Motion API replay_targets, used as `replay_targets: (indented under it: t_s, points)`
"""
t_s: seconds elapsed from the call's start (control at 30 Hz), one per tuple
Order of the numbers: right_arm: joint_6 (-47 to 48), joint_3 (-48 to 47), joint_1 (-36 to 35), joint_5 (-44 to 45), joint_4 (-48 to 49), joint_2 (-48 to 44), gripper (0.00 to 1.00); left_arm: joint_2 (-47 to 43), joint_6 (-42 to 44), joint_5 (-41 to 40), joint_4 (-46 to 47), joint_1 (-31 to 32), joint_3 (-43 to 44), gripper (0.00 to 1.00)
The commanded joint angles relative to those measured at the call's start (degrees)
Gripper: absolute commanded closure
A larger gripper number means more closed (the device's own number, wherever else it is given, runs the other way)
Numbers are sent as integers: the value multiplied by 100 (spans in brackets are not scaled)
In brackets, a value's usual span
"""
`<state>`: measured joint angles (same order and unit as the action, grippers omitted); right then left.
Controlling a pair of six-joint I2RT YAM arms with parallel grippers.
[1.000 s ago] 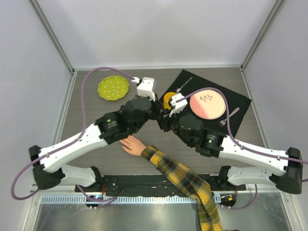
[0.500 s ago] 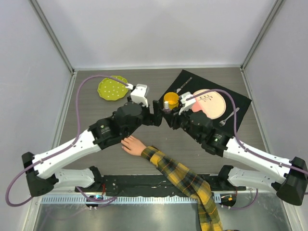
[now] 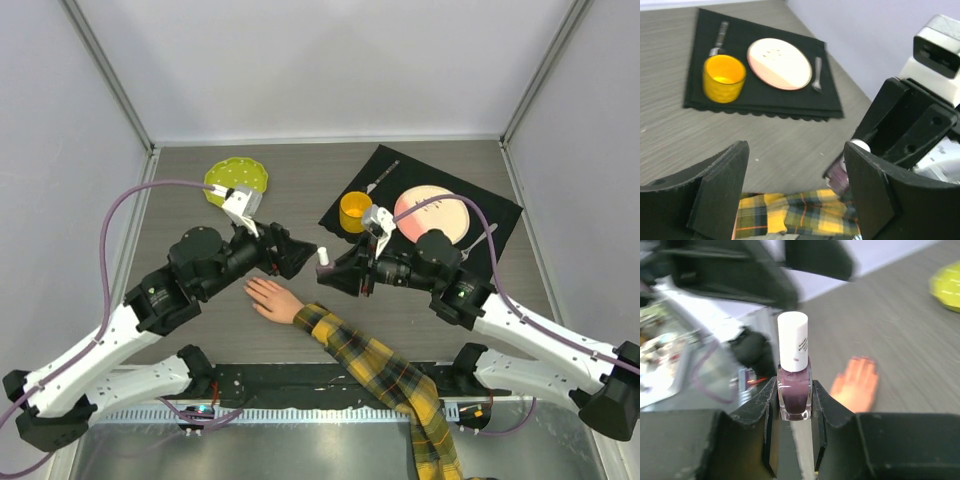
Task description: Paint the nails
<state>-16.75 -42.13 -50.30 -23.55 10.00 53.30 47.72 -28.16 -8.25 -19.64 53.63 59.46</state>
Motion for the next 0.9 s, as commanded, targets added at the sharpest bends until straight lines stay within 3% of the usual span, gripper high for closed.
replay_targets:
  t_s: [0.0,0.1,0.3,0.37,0.47,0.53,0.67,0.87]
  points:
    - [-425,-15,38,-1827,967,-214,99,-298,-66,2262,917,-370,-311,22]
    - [-653,20,29,-2101,1188,-197,99,-325,-224,3045,1461,-414,-479,33]
    - [-803,47,38,-2057,1381,-179,99,-115,-567,3742,2200,-406,-611,43]
    - [-794,38,29,-2022,1364,-206,99,-106,-629,3927,2455,-406,-699,43]
    - [-794,64,38,-2057,1329,-267,99,-193,-629,3745,2500,-406,-725,27]
    - [-803,99,38,-2092,1312,-320,99,-316,-524,3490,2360,-406,-717,22]
    - [-567,187,38,-1759,909,-592,99,-650,-409,2768,2297,-414,-865,23]
    - [-487,74,73,-1670,810,-558,99,-694,-506,3154,2632,-406,-980,30]
